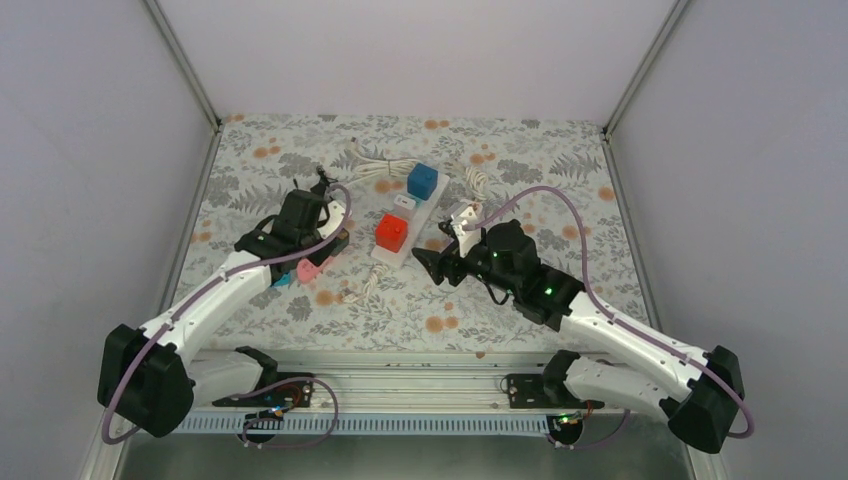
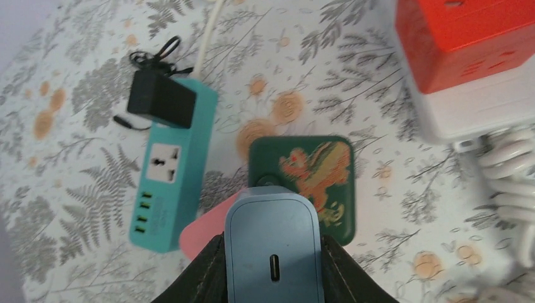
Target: Insert the plug
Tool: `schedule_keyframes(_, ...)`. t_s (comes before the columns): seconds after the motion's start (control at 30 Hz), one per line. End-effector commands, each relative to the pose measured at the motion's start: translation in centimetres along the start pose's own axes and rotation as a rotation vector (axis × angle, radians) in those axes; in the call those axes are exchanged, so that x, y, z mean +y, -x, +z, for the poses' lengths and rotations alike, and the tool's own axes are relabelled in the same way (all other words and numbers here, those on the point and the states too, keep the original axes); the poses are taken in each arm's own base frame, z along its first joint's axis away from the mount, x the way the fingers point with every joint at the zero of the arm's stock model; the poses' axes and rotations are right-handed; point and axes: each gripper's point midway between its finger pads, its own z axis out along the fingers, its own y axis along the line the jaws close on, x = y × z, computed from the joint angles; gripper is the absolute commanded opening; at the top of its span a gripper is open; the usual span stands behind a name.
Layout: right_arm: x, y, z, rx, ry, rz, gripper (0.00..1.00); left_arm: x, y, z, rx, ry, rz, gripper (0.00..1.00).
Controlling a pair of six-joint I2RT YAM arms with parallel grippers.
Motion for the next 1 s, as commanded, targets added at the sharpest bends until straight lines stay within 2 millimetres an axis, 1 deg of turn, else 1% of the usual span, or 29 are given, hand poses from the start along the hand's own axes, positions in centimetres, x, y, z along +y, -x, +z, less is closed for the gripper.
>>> schedule_keyframes(0.0, 0.7, 0.2, 0.1, -0.005, 0.03, 0.01, 0.84, 2.1, -0.1, -1.1, -0.025, 0.101, 0.042, 0.02)
schedule_keyframes(0.07, 0.9, 0.3, 0.2, -0.004, 0.042, 0.004, 0.84, 1.9, 0.1, -1.5, -0.049, 0.087, 0.055, 0.02)
schedule_keyframes(0.17, 1.1, 0.2, 0.2, -0.006, 0.053, 0.004, 0.84, 2.3, -0.5, -1.9, -0.042, 0.108, 0.057, 0.02)
schedule_keyframes(0.23, 1.2, 0.1, 0.2, -0.005, 0.06, 0.004, 0.84, 2.2, -0.9, -2.0, -0.032, 0.096, 0.065, 0.02)
schedule_keyframes(0.4, 1.5, -0.1, 0.4, -0.006, 0.08, 0.008, 0.84, 1.5, -2.7, -1.9, 0.026, 0.035, 0.084, 0.02)
schedule_keyframes(0.6, 2.6, 0.0, 1.1, 0.023, 0.141, -0.004, 0.84, -0.2, -5.4, -1.3, 0.113, -0.059, 0.121, 0.02)
schedule_keyframes(0.7, 3.0, 0.1, 1.4, 0.035, 0.163, -0.015, 0.83, -1.0, -4.4, -1.5, 0.053, -0.108, 0.133, 0.02)
schedule_keyframes(0.73, 3.1, 0.1, 1.4, 0.035, 0.169, -0.018, 0.83, -0.8, -4.1, -1.4, 0.036, -0.099, 0.14, 0.02)
schedule_keyframes(0.8, 3.4, 0.3, 1.5, 0.035, 0.184, -0.025, 0.83, -0.3, -4.7, -0.8, 0.056, -0.067, 0.149, 0.02)
schedule_keyframes(0.93, 3.5, 0.7, 1.5, 0.03, 0.191, -0.027, 0.83, -0.8, -7.4, 0.9, 0.166, -0.099, 0.151, 0.02)
schedule_keyframes(0.97, 3.6, 0.7, 1.5, 0.029, 0.193, -0.028, 0.83, -0.7, -7.8, 1.3, 0.183, -0.102, 0.152, 0.02)
